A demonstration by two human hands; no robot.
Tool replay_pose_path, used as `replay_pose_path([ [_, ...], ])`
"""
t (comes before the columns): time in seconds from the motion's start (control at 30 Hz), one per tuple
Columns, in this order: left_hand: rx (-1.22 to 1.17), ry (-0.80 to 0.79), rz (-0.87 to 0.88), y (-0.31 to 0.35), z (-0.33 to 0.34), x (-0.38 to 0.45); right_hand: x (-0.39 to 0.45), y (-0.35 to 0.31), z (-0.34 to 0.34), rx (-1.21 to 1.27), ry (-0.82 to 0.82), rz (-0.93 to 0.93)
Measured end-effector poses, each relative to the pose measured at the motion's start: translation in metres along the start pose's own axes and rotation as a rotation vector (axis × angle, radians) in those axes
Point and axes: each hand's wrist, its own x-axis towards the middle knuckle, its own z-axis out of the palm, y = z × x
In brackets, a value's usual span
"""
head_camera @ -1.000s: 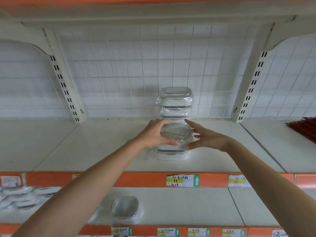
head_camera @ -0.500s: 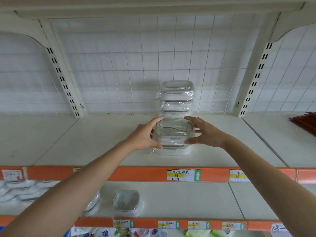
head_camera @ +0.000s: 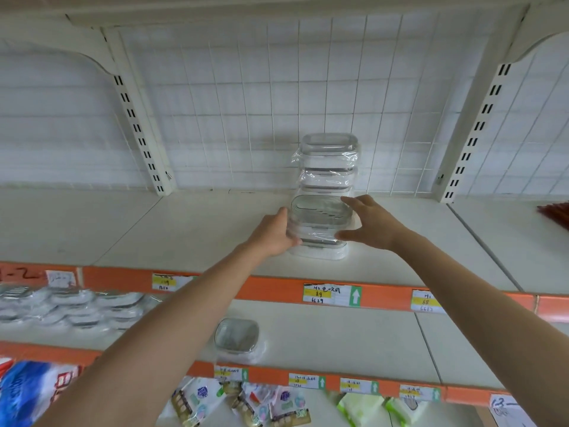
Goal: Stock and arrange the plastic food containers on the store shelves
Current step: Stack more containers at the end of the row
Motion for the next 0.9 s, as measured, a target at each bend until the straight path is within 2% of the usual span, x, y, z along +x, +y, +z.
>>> replay_pose_path([
  [0.2, 0.309, 0.009, 0.004, -0.014, -0.035, -0.034, -0.033, -0.046, -0.006, -0.422, 0.079, -0.047],
  [0.4, 0.626, 0.08, 0.174, -0.052, -0.069, -0.109, -0.065, -0.122, 0.034, -0.474, 0.032, -0.176],
  [0.53, 0.627, 0.048, 0.158, -0.093, -0.082, -0.163, -0.082, -0.168, 0.084, -0.413, -0.029, -0.255],
  [0.67, 0.611, -0.017, 0.106, -0.129, -0.086, -0.201, -0.096, -0.191, 0.136, -0.355, -0.156, -0.304],
  [0.8, 0.554, -0.118, 0.008, -0.162, -0.067, -0.221, -0.104, -0.189, 0.185, -0.299, -0.303, -0.265],
  [0.9, 0.472, -0.134, -0.04, -0.183, -0.04, -0.225, -0.107, -0.174, 0.224, -0.249, -0.409, -0.197],
])
